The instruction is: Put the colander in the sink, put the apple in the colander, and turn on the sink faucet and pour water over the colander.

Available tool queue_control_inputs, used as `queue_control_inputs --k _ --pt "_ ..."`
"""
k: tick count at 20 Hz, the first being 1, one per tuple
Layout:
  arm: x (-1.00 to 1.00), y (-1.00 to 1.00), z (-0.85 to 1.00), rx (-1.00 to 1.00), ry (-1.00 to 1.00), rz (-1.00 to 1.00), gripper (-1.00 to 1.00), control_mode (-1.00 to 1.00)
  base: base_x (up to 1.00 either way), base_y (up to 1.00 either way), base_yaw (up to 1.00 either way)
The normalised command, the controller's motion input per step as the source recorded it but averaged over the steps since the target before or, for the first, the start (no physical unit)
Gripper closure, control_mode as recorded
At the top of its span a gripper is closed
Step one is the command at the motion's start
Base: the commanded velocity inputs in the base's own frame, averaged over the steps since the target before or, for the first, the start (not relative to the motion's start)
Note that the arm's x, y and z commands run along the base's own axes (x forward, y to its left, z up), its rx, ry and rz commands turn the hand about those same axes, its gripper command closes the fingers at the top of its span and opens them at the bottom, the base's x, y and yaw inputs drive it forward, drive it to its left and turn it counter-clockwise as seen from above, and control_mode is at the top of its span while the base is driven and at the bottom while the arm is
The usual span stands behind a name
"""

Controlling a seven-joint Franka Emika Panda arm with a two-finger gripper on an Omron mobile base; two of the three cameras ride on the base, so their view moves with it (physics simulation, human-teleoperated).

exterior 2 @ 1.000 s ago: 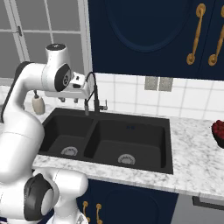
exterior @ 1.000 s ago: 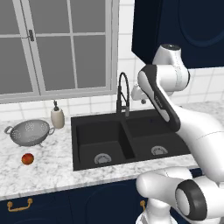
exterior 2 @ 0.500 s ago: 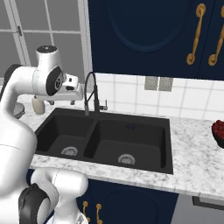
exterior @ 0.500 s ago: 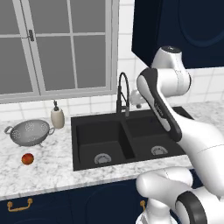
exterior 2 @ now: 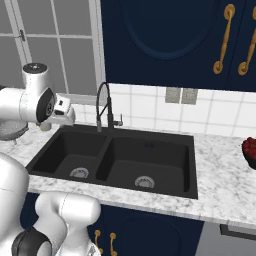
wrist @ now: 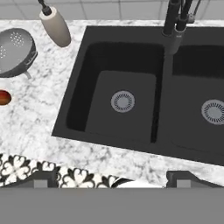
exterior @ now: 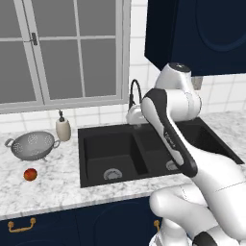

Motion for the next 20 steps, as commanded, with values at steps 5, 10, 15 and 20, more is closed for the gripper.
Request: queue_control_inputs --k 5,10,15,20 --pt "0.03 0.59 -0.22 0.13 0.00 -0.24 -1.00 -1.00 0.00 0.00 0.00" --pt "0.18 0.63 -0.22 0.08 0.00 -0.15 -1.00 -1.00 0.00 0.00 0.00" --pt "0.27 0.72 -0.27 0.10 0.00 -0.12 -1.00 -1.00 0.00 0.00 0.00" --pt "0.45 0.67 -0.24 0.15 0.00 -0.06 -1.00 -1.00 0.00 0.00 0.00"
